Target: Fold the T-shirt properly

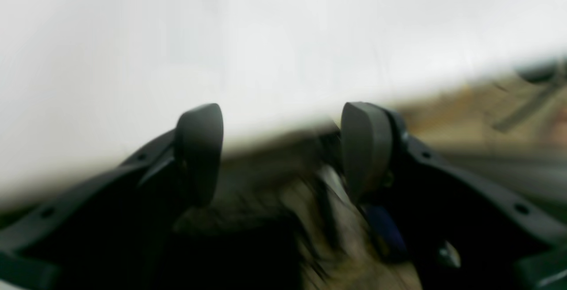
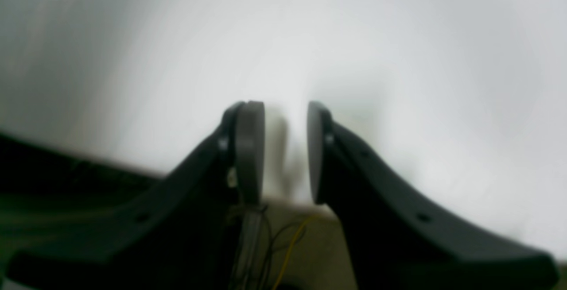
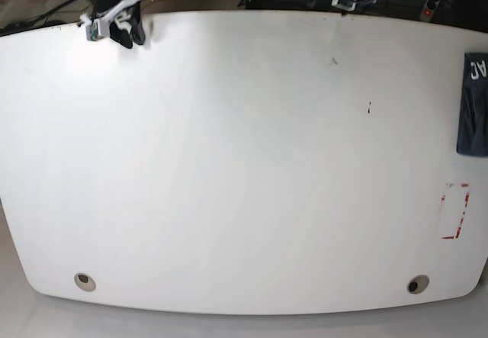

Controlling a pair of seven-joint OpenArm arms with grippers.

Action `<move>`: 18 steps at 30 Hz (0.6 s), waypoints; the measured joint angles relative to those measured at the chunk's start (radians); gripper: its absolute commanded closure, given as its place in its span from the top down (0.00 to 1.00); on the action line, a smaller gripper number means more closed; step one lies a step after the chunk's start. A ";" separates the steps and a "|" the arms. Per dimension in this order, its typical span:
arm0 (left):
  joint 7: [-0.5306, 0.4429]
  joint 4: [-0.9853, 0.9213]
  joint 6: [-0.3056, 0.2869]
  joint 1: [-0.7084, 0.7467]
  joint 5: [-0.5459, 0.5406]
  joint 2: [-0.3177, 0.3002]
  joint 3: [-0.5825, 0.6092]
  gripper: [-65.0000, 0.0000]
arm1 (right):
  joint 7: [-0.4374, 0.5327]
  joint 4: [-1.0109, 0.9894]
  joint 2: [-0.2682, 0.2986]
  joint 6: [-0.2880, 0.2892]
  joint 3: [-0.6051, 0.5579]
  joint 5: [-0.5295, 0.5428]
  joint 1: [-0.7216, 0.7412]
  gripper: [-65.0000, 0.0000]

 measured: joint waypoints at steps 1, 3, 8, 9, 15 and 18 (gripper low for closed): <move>0.002 0.000 0.000 0.031 -0.018 -0.003 -0.007 0.58 | -0.001 0.010 -0.004 0.002 0.000 0.001 -0.036 0.23; 0.001 0.000 -0.009 0.070 -0.056 0.000 -0.029 0.58 | 0.006 0.034 -0.012 0.005 -0.002 0.005 -0.096 0.23; -0.007 -0.032 0.003 0.143 -0.092 -0.002 -0.069 0.58 | 0.003 0.055 -0.082 -0.002 0.000 0.003 -0.250 0.23; -0.005 -0.059 0.001 0.147 -0.091 -0.003 -0.073 0.58 | 0.001 0.055 -0.090 0.005 -0.003 -0.002 -0.271 0.23; 0.008 -0.308 0.001 0.086 -0.092 -0.027 -0.081 0.58 | 0.011 -0.048 -0.086 -0.011 -0.030 0.003 -0.320 0.23; -0.006 -0.446 -0.008 -0.013 -0.095 -0.056 -0.082 0.58 | 0.003 -0.146 -0.070 -0.006 -0.078 -0.004 -0.281 0.23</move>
